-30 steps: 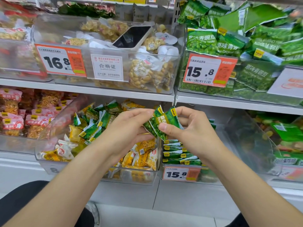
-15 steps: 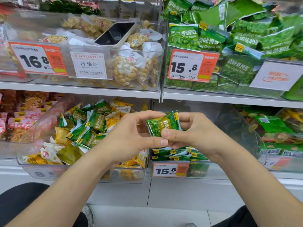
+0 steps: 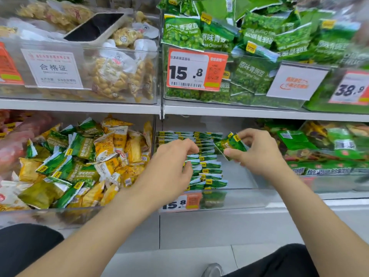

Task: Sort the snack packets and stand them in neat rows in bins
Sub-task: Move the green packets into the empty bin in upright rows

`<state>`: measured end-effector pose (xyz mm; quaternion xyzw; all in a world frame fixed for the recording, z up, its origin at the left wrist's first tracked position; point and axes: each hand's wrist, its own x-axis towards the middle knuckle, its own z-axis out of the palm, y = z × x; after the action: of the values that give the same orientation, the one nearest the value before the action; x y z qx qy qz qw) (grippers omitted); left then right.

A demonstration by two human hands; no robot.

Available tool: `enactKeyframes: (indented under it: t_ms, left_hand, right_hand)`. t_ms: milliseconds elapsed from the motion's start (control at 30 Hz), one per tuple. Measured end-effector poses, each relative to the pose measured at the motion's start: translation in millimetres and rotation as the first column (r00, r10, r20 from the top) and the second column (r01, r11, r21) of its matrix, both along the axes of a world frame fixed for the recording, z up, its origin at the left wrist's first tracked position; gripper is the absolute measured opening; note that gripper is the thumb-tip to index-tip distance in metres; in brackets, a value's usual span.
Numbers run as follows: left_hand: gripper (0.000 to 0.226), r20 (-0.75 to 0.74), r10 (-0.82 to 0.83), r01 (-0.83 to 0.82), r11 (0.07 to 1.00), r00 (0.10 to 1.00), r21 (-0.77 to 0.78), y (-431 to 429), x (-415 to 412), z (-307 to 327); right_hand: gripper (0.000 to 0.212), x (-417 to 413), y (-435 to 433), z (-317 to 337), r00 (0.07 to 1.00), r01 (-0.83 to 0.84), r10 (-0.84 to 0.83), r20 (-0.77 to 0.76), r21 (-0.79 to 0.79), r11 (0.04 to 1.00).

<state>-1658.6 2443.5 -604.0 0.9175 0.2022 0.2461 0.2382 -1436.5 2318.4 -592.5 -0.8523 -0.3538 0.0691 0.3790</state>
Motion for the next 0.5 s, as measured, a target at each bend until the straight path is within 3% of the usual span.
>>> enactKeyframes:
  t_ms: [100, 267, 367, 500]
  left_hand:
    - [0.032, -0.151, -0.075, 0.085, 0.995, 0.986, 0.062, -6, 20, -13]
    - [0.039, -0.337, -0.109, 0.155, 0.981, 0.935, 0.113, -10, 50, -38]
    - [0.047, -0.463, -0.091, 0.127, 0.991, 0.882, 0.046, -12, 58, -50]
    - [0.054, -0.483, -0.092, 0.119, 0.993, 0.871, 0.026, -12, 60, -52]
  right_hand:
    - [0.061, 31, 6, -20, 0.972, 0.097, -0.064, 0.228, -0.137, 0.986]
    - [0.050, 59, 33, -54, 0.967, 0.034, 0.052, 0.250, -0.329, 0.944]
    - [0.048, 68, 49, -65, 0.968, 0.018, 0.079, 0.238, -0.381, 0.924]
    - [0.054, 77, 71, -73, 0.983, -0.017, 0.090, 0.158, -0.413, 0.910]
